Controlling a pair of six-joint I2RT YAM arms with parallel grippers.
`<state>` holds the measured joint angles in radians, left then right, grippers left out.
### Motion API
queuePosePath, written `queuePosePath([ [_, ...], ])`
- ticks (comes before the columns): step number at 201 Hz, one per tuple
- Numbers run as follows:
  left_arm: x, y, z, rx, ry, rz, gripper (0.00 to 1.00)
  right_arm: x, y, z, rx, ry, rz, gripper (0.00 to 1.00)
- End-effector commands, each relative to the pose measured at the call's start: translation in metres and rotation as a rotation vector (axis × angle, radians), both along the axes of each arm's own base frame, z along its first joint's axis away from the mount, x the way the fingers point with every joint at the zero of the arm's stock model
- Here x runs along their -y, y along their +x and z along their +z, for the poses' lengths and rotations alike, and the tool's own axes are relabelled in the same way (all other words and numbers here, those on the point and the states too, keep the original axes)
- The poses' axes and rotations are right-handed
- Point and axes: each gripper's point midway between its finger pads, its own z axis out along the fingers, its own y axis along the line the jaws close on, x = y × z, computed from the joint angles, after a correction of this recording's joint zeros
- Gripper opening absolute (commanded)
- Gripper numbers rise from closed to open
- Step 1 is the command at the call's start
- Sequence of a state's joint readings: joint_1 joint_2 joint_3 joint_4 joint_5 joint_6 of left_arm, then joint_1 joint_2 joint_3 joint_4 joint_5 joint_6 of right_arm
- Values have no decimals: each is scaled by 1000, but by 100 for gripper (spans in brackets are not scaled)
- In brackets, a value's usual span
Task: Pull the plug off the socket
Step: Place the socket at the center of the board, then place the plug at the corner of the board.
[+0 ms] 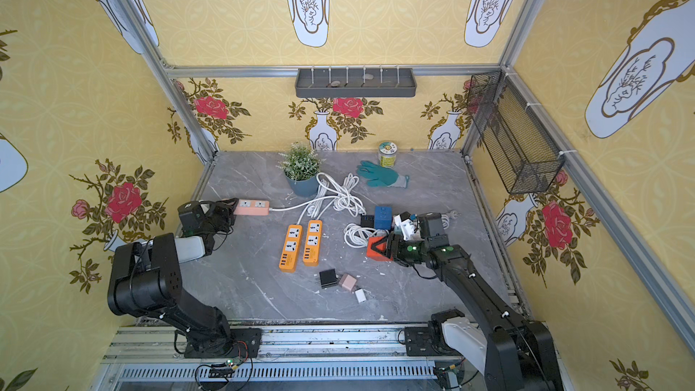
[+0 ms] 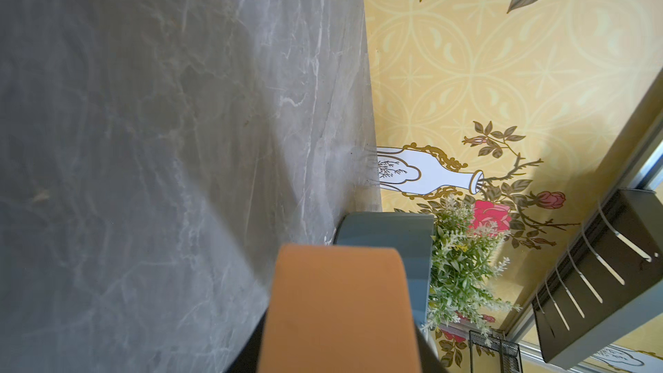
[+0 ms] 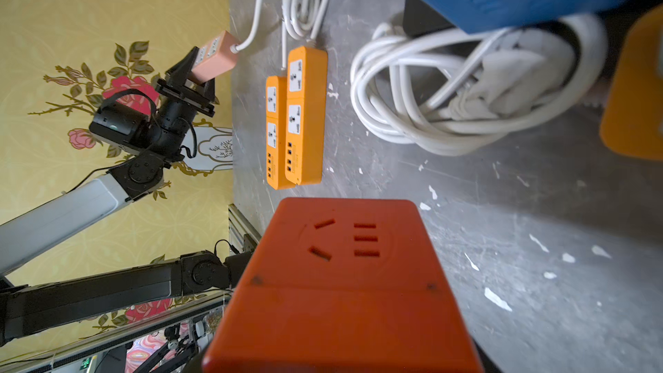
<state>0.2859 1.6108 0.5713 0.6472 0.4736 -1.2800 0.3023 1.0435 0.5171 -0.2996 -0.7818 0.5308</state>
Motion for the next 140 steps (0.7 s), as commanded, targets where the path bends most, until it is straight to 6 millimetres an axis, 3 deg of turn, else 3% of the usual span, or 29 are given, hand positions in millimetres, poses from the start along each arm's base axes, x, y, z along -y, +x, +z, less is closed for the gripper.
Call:
queuePosePath([
  [1, -7, -9, -14, -67, 67, 18, 53, 2, -14, -18, -91, -38, 7, 38],
  [62, -26, -54, -23, -241, 253, 80, 81, -18, -41, -52, -225, -110, 65, 43],
  [91, -30, -67, 4, -194, 374, 74, 83, -9, -46, -62, -260, -198, 16, 55],
  [115, -7, -64, 33, -69, 403, -32, 83, 11, -45, -62, -259, -299, -75, 78],
  [140, 49, -56, 62, 74, 425, -249, 82, 27, -40, -47, -212, -353, -155, 91],
])
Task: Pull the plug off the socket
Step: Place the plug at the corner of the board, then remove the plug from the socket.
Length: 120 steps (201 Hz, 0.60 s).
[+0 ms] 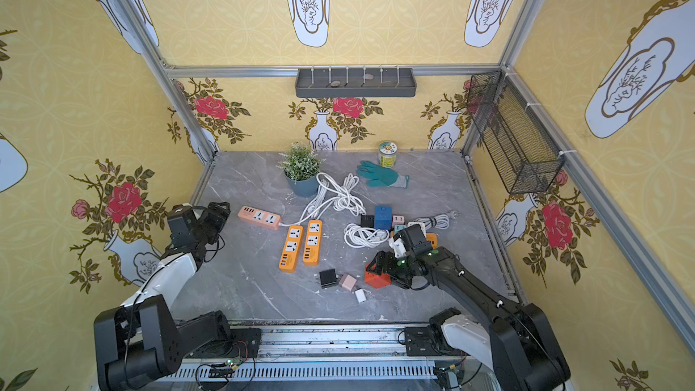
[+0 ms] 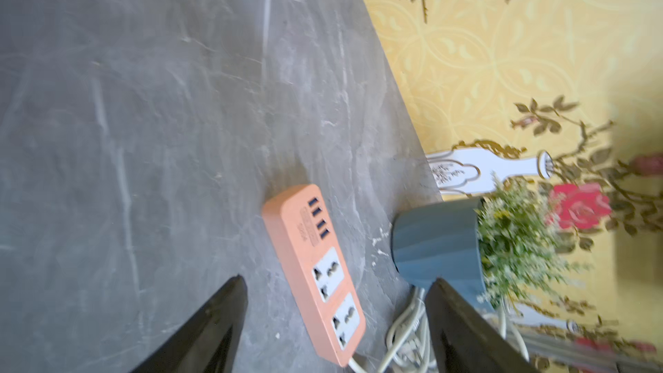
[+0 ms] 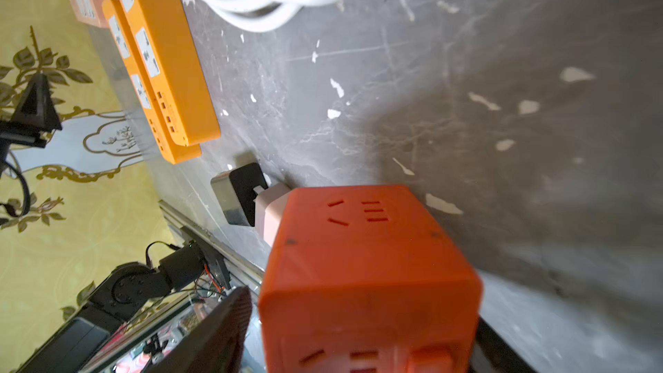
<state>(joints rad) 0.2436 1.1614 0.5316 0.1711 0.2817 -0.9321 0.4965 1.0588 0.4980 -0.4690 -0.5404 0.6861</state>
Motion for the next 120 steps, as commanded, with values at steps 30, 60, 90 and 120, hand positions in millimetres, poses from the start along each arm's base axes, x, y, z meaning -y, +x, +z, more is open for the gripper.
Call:
queuePosePath([
  [30, 128, 1, 40, 151, 58, -485, 82, 40, 15, 27, 103, -171, -157, 95],
  [60, 217, -15, 49, 211, 103, -714, 82, 64, 45, 81, 347, -214, -265, 96],
  [90, 290, -38, 37, 231, 146, -906, 82, 78, 77, 130, 523, -123, -423, 98],
  [120, 306, -36, 27, 224, 113, -932, 83, 50, 106, 146, 546, 80, -353, 98],
])
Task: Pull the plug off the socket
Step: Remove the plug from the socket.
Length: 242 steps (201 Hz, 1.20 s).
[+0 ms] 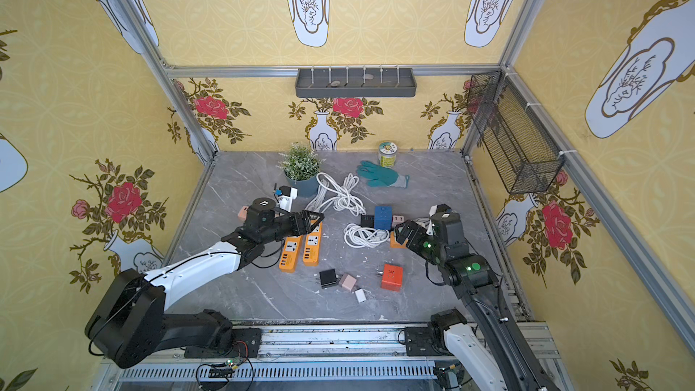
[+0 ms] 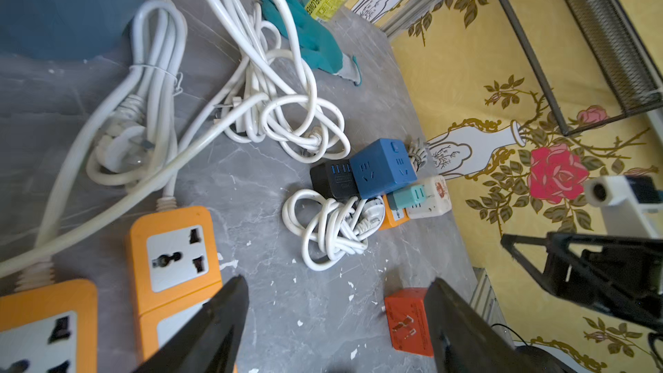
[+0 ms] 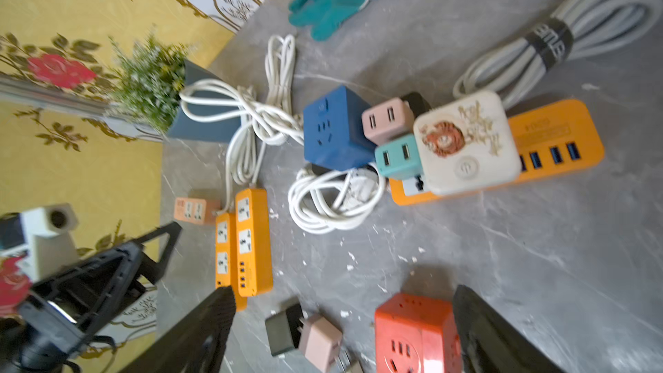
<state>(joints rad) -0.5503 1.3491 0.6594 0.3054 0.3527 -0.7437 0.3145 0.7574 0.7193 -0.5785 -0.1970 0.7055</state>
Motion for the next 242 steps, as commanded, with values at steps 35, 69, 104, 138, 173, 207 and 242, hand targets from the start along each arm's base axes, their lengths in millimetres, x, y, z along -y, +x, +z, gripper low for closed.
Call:
queuePosePath([
  [35, 2, 10, -2, 99, 7, 4, 86, -28, 55, -17, -64, 47, 95, 99],
  [69, -2, 14, -13, 39, -17, 1, 86, -33, 77, -52, -200, -208, 114, 99],
  [104, -12, 17, -17, -1, -22, 20, 85, -34, 98, -76, -325, -453, 33, 98],
  [138, -17, 18, -20, -35, -41, 27, 84, -43, 113, -87, -374, -522, 27, 94],
  [173, -17, 18, -21, -49, -51, 29, 84, -60, 126, -94, -370, -574, 117, 87],
  [207, -18, 18, -24, -67, -60, 36, 84, -69, 131, -104, -401, -602, 160, 83],
  [242, -20, 17, -24, -66, -61, 45, 84, -76, 129, -114, -421, -642, 204, 81],
])
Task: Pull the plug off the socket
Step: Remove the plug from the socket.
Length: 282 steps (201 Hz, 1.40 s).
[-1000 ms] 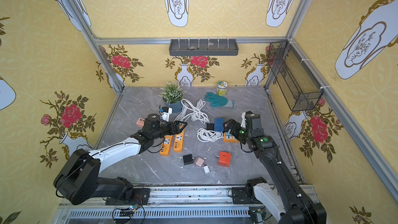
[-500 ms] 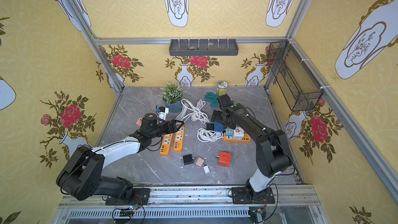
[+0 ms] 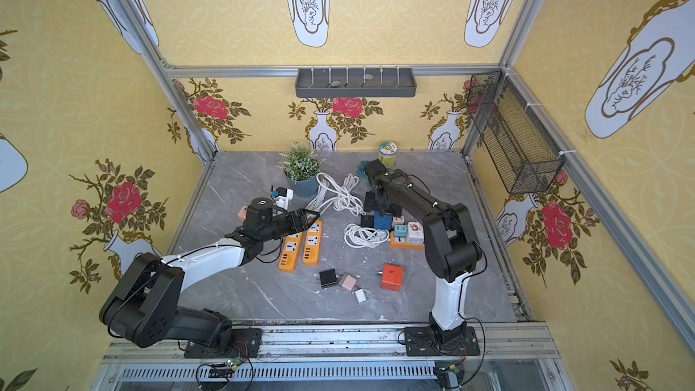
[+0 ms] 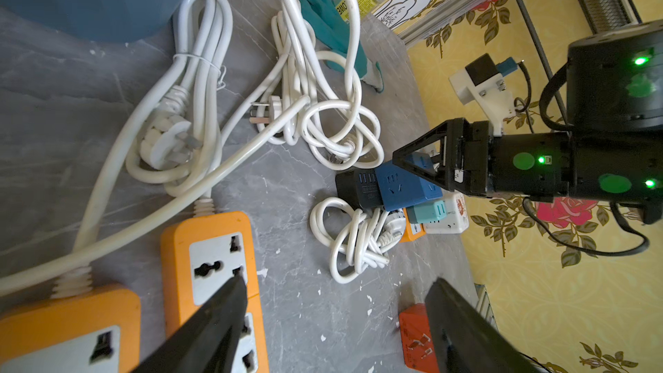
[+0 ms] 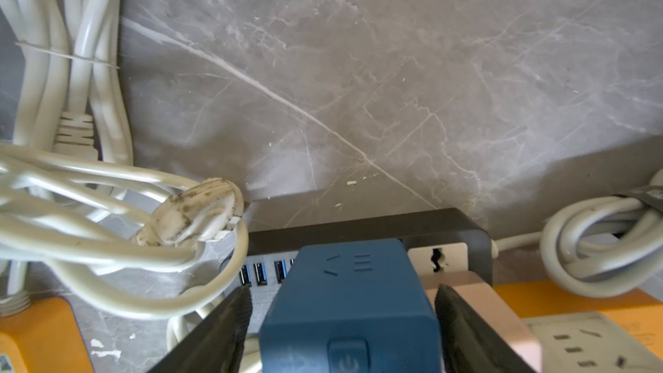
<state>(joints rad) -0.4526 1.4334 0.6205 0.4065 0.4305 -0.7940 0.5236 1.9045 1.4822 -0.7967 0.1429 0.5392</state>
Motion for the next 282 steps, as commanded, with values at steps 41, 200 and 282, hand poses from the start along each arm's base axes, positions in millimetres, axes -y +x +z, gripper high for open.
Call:
queuePosePath([
  [41, 1, 0, 0, -5, -20, -4, 83, -1, -17, -20, -101, -144, 86, 70],
  [200, 41, -2, 15, -43, -232, -188, 83, -48, -19, 63, 219, 276, 402, 25],
  [282, 68, 3, -13, -119, -221, -262, 83, -67, -27, 64, 225, 354, 448, 23],
])
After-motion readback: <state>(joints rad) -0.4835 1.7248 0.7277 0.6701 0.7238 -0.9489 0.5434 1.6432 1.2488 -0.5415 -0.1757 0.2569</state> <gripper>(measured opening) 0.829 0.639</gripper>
